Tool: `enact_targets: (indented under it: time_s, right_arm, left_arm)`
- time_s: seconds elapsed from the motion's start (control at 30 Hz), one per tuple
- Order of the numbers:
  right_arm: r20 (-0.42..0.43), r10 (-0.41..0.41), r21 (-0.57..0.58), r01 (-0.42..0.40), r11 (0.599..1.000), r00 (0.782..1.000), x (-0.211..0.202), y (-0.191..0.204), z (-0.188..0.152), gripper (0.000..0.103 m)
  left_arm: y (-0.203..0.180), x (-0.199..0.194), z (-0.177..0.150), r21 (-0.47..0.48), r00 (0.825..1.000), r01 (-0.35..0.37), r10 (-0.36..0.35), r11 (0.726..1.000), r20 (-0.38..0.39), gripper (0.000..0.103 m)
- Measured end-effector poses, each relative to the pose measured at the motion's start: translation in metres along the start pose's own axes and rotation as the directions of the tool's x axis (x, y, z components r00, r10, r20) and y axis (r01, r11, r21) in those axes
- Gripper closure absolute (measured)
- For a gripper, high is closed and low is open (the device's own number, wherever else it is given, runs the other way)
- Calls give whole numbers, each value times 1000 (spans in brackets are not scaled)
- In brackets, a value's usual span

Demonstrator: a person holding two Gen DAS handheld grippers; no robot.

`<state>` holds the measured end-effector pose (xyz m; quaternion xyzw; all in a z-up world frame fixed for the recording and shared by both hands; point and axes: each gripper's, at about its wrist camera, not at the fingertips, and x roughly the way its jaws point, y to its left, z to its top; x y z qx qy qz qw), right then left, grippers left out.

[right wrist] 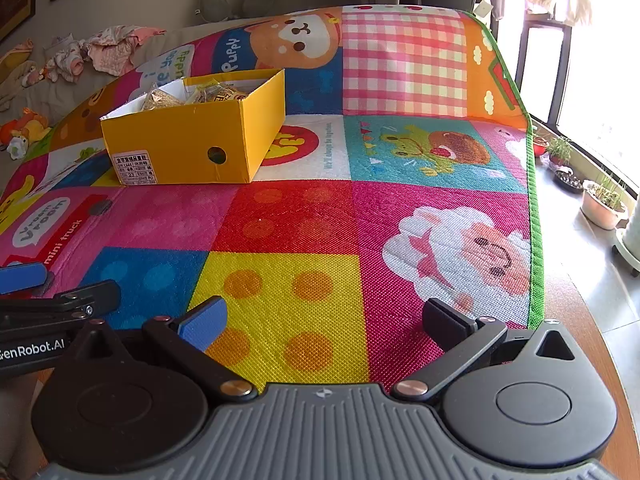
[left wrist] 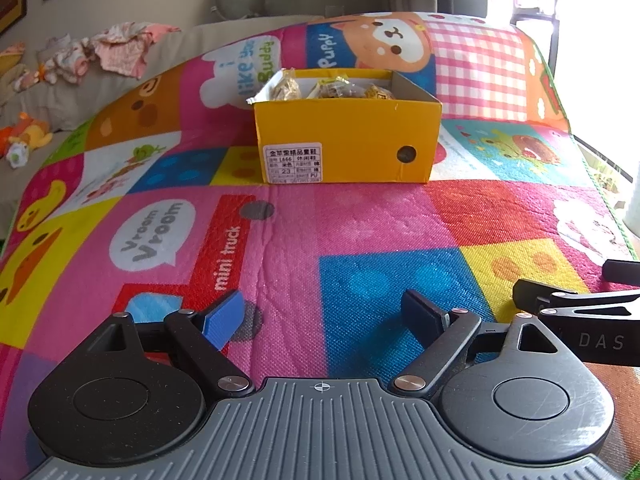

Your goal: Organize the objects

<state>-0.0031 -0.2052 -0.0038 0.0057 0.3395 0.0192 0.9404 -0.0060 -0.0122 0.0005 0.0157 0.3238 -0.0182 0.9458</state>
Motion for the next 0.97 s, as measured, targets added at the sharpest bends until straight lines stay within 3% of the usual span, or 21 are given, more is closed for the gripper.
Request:
enact_targets:
  time_s: [0.97]
  right_arm:
    - [0, 3, -4, -3, 1000, 1000, 0, 0, 0, 0]
  left_arm:
    - [-5, -3, 0, -27, 1000, -25, 25, 999, -5, 13]
